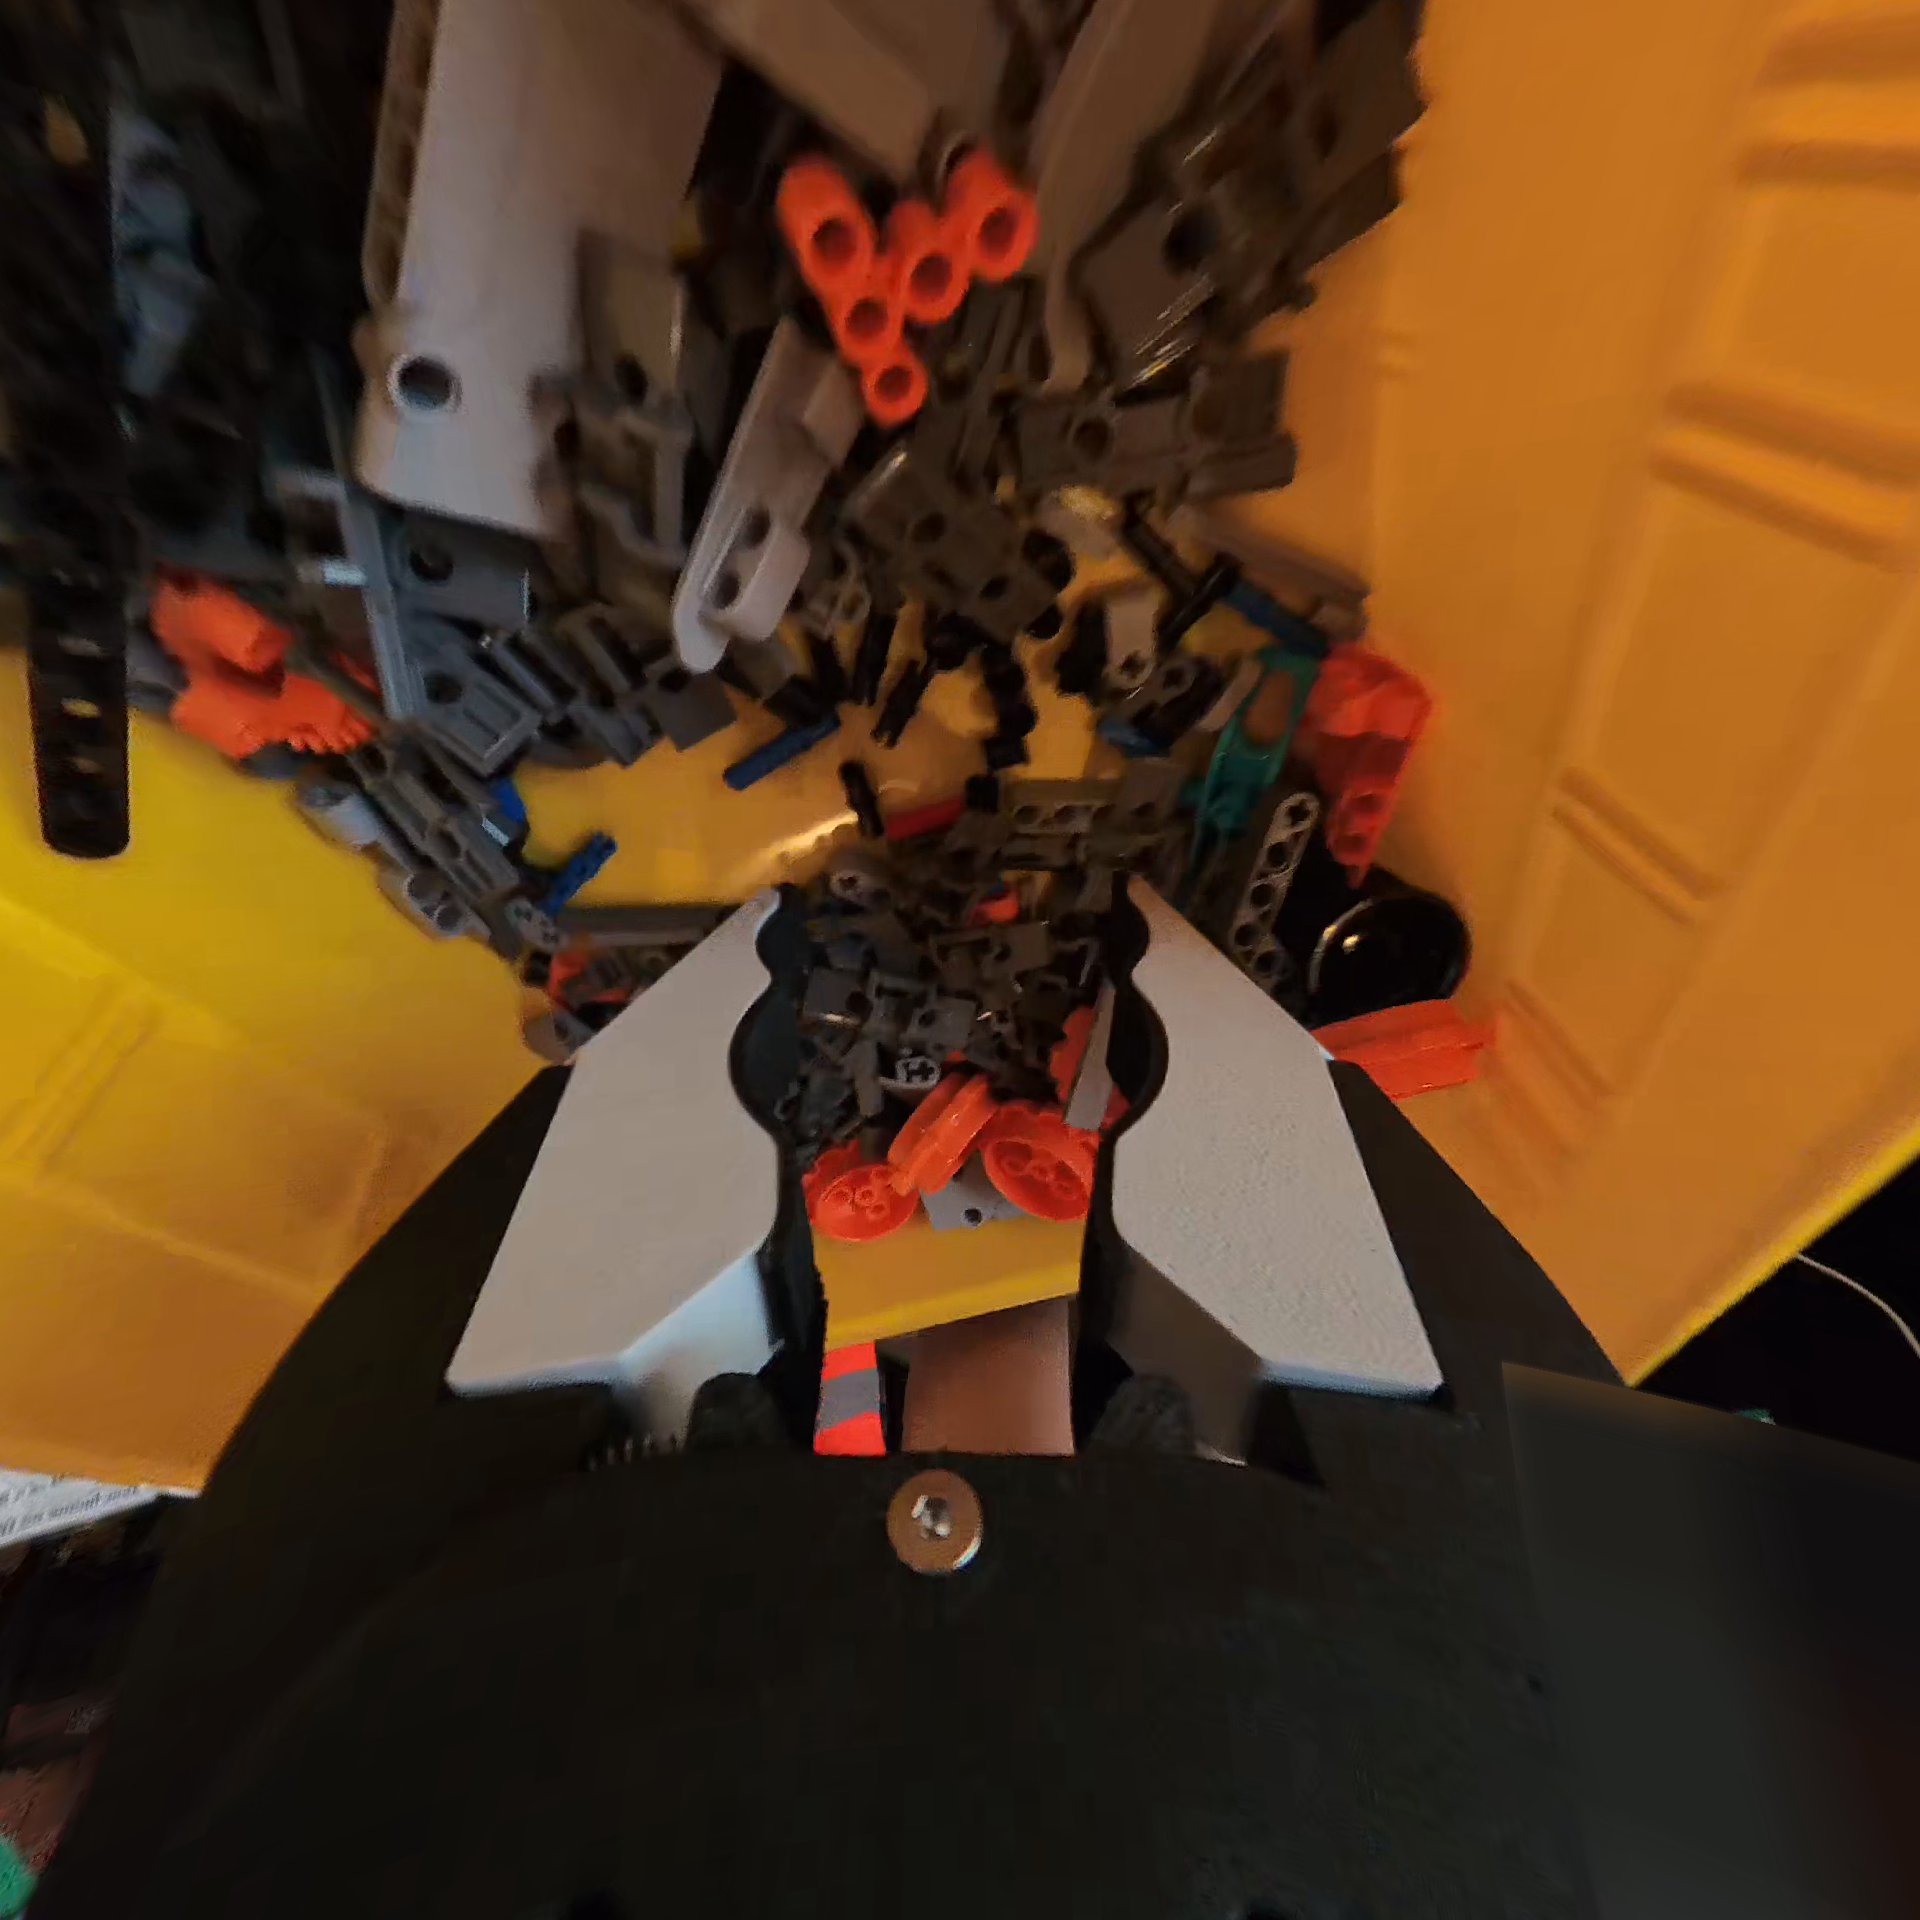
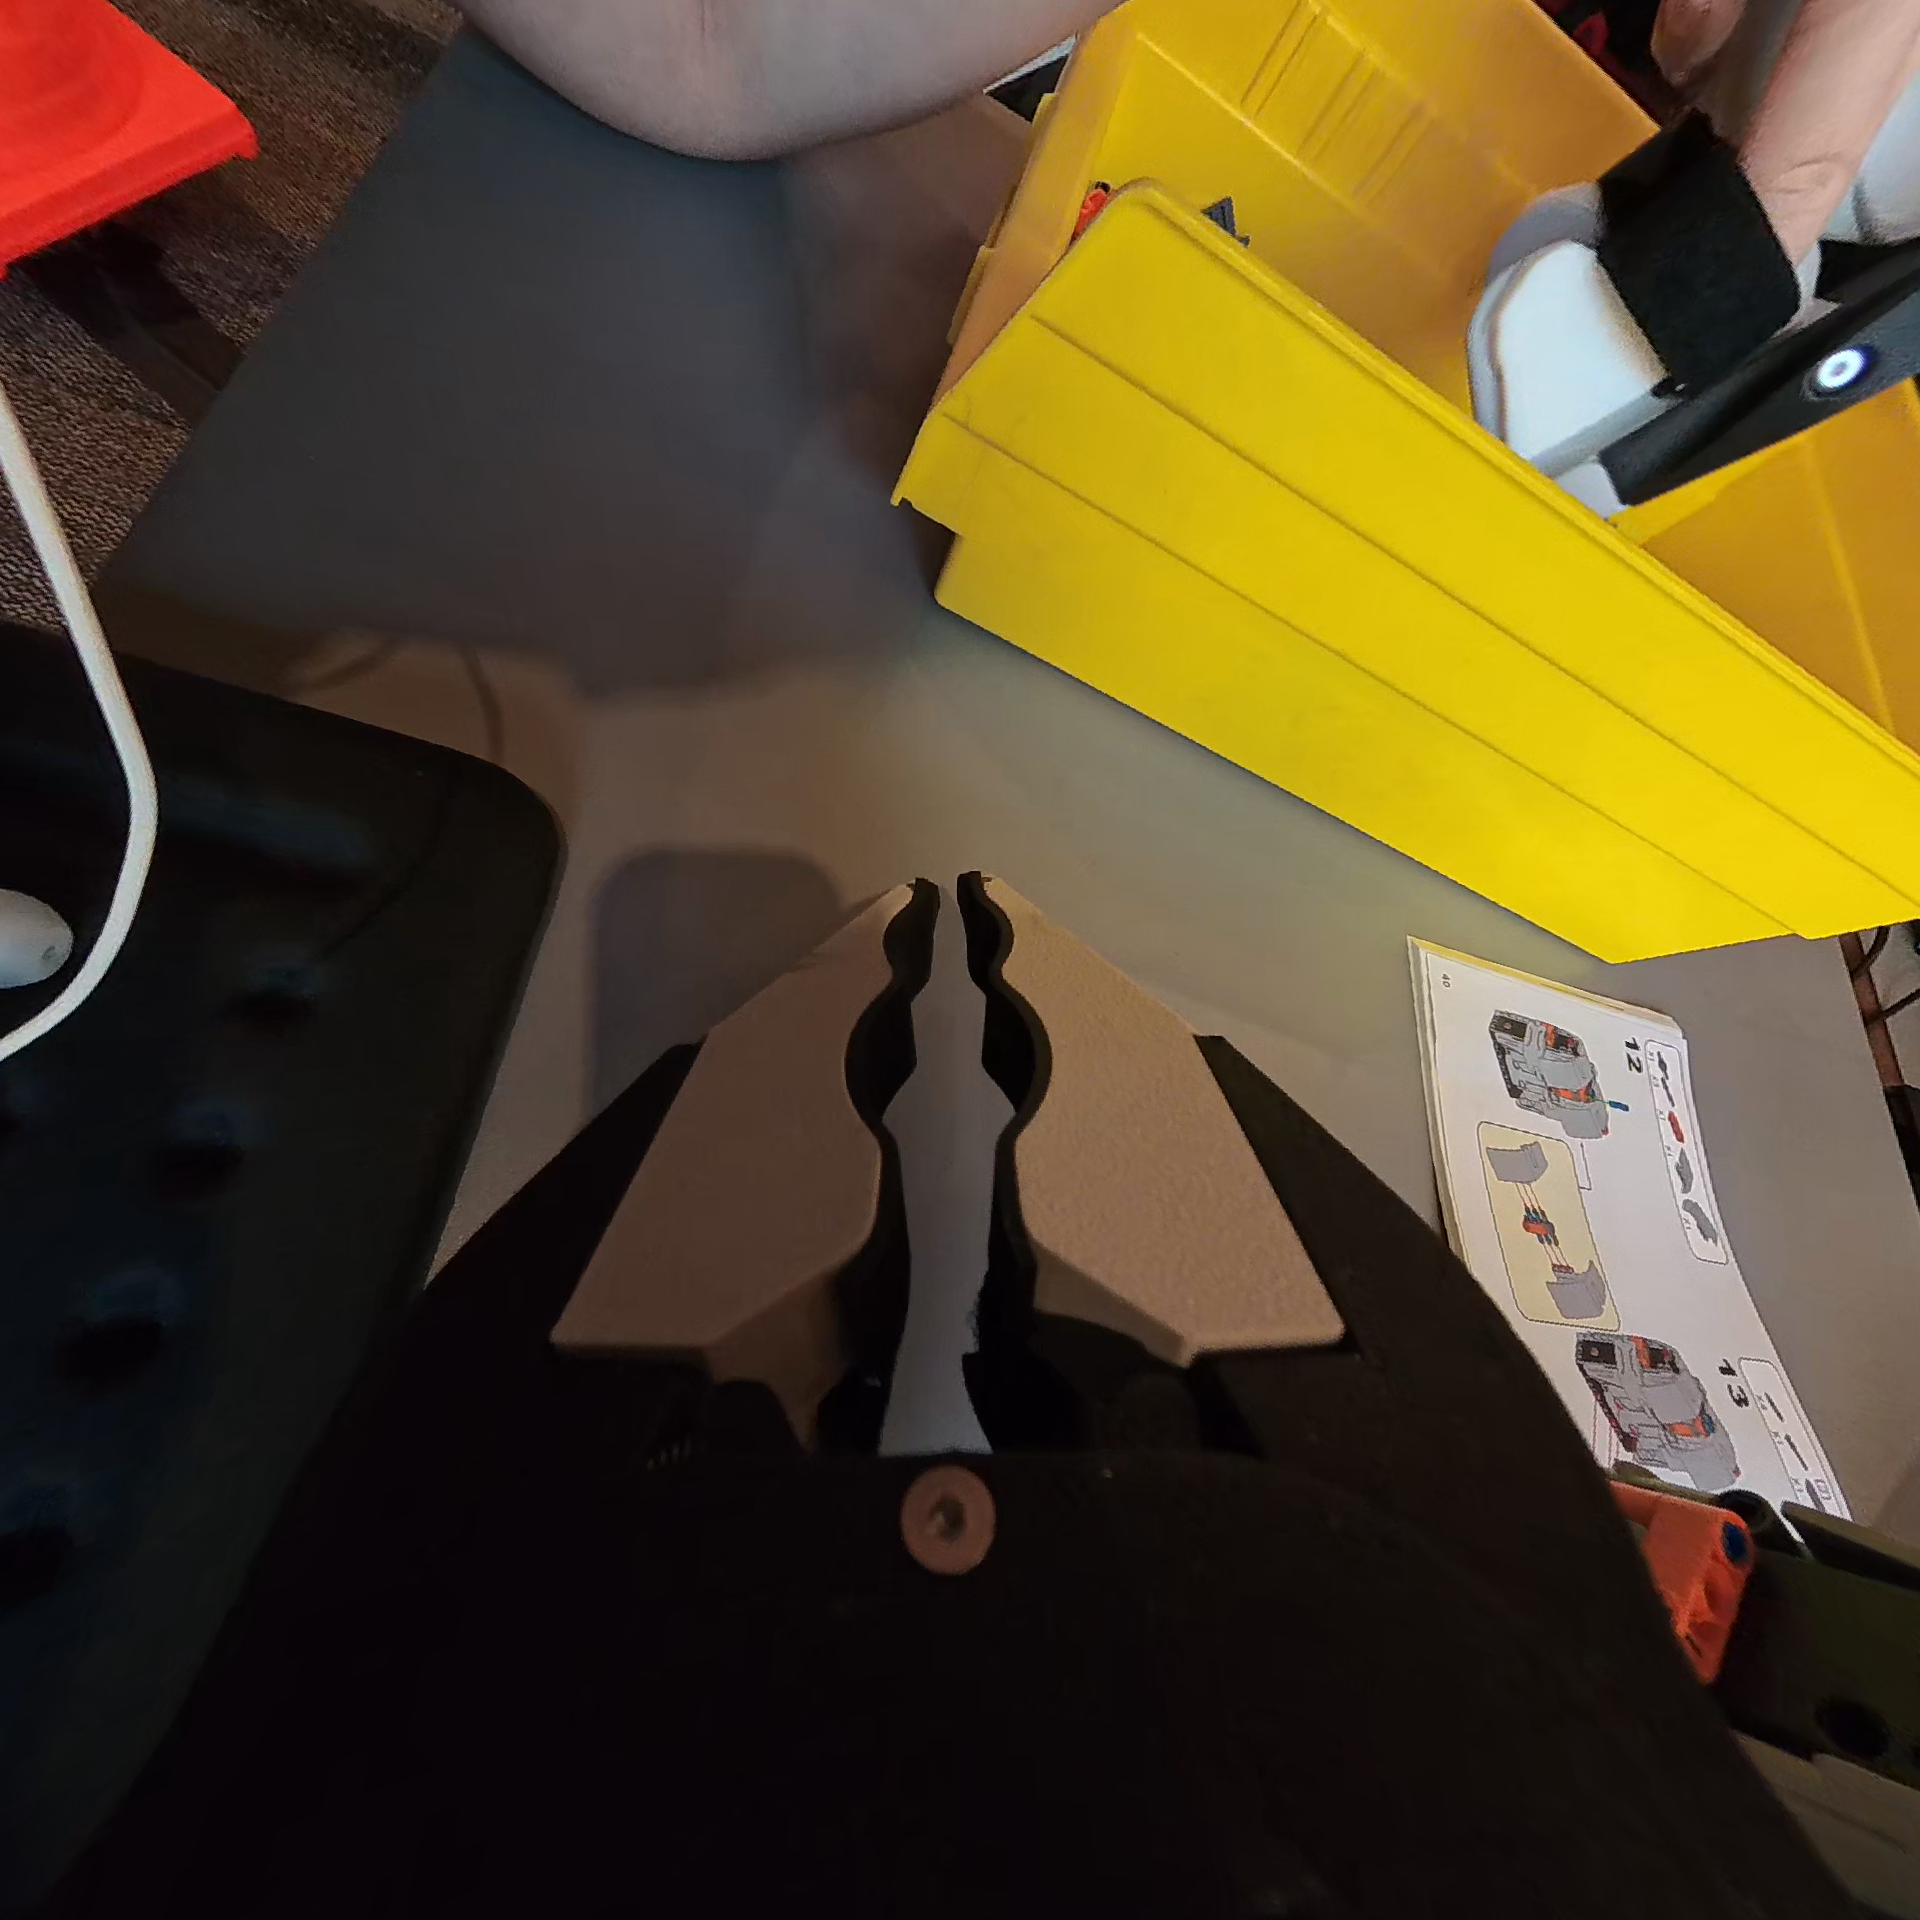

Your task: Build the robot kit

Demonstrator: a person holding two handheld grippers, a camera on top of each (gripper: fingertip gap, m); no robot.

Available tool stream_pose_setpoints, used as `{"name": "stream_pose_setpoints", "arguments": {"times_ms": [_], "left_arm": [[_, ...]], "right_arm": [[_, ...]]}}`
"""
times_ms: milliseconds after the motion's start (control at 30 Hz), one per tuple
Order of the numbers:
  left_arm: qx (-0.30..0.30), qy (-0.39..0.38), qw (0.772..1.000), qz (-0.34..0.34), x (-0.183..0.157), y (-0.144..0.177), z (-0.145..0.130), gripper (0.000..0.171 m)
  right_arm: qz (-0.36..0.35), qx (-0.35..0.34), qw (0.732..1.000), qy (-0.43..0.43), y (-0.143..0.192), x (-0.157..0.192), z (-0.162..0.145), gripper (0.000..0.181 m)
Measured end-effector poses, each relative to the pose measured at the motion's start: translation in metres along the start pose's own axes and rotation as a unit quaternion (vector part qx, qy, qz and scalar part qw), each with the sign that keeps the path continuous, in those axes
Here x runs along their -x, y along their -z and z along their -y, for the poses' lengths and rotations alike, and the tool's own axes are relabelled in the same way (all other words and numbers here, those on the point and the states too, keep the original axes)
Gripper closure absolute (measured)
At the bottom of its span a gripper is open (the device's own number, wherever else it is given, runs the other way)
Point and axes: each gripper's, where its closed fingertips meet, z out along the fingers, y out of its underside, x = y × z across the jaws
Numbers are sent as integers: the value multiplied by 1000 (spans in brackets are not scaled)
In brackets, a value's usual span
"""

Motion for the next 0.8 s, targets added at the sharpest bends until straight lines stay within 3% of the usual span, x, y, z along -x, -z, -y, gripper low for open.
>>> {"name": "stream_pose_setpoints", "arguments": {"times_ms": [400,567,667,733,800], "left_arm": [[48,12,999,9,9,-11,-12,122],[-15,-27,1000,-5,-5,5,5,133],[-46,-64,997,-20,-18,12,14,151],[-13,-54,998,-10,-13,5,3,144],[23,-34,999,6,-2,-2,-8,122]], "right_arm": [[2,5,1000,6,-1,2,-1,177],[4,6,1000,5,-1,2,-2,177],[4,7,1000,6,-2,2,-2,177],[5,8,1000,7,-2,3,-3,177],[5,9,1000,7,-2,3,-3,177]]}}
